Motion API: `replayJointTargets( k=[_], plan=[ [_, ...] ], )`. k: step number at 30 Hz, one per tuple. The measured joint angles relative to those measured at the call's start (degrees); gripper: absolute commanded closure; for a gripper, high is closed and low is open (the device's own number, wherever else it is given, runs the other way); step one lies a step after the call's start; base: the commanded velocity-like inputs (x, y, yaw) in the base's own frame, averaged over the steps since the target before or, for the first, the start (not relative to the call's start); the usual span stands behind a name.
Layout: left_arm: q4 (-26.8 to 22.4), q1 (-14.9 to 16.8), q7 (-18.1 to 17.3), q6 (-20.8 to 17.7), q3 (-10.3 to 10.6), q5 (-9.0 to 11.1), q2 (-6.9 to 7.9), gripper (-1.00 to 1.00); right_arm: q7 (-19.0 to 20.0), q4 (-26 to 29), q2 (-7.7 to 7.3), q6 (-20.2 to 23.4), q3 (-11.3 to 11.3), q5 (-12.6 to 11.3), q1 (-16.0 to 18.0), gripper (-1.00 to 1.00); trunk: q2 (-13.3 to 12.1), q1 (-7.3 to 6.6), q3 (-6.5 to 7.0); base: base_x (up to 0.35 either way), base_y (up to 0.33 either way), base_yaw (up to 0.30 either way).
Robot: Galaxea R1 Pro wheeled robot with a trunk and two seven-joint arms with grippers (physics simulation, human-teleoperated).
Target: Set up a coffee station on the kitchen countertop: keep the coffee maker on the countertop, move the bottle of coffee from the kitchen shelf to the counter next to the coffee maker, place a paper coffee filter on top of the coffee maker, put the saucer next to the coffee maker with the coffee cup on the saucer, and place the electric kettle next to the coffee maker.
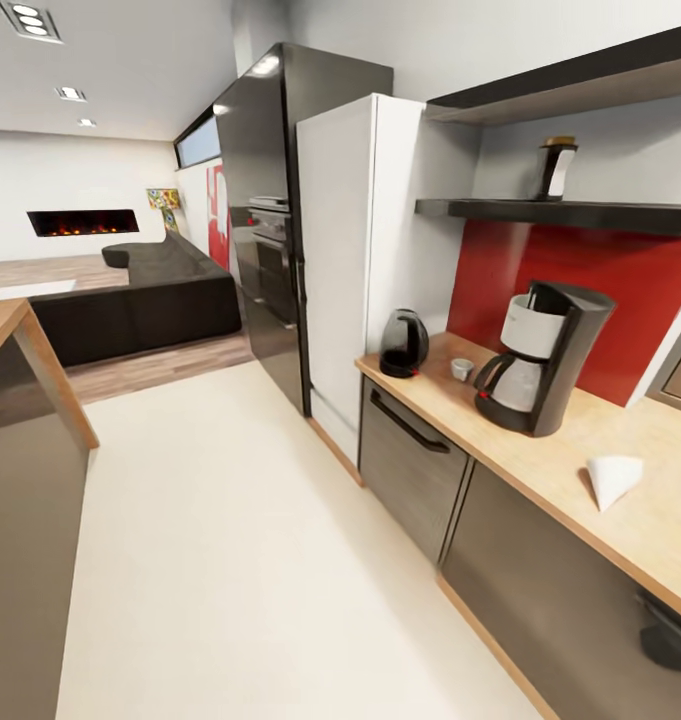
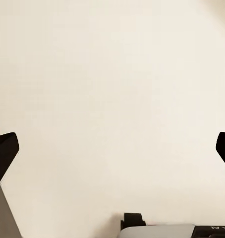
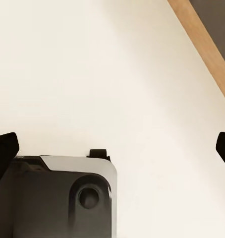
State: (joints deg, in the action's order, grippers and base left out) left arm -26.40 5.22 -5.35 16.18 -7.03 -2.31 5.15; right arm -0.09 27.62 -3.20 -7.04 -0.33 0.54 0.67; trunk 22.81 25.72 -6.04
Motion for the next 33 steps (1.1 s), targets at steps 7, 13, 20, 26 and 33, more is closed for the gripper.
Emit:
replayJointTargets(
  k=[7,13,20,26,33],
  plan=[
    [0.0,0.0,0.0,-0.1,0.0,0.0,0.0,-1.0,0.0,0.0,0.03,0.0,0.0,0.0,0.0,-1.0,0.0,0.0,0.0,0.333,0.064,0.0],
    [0.1,0.0,0.0,0.0,0.0,0.0,0.0,-1.0,0.0,0.0,0.03,0.1,-0.2,-0.1,0.0,-1.0,0.0,0.0,0.01,0.336,0.009,-0.004],
    [0.2,0.0,0.0,0.0,0.0,0.1,0.0,-1.0,0.3,0.0,0.03,0.1,-0.3,-0.2,0.0,-1.0,0.0,0.0,0.2,0.33,0.081,-0.173],
    [0.2,0.0,0.1,0.0,-0.2,0.1,0.0,-1.0,0.3,0.0,0.03,0.1,-0.4,-0.3,0.0,-1.0,0.0,0.01,0.42,0.26,0.211,-0.275],
    [0.2,0.0,0.1,0.0,-0.4,0.1,0.04,-1.0,0.2,0.0,0.02,0.1,-0.4,-0.4,0.0,-1.0,0.0,0.03,0.59,0.068,0.072,-0.29]
  ],
)
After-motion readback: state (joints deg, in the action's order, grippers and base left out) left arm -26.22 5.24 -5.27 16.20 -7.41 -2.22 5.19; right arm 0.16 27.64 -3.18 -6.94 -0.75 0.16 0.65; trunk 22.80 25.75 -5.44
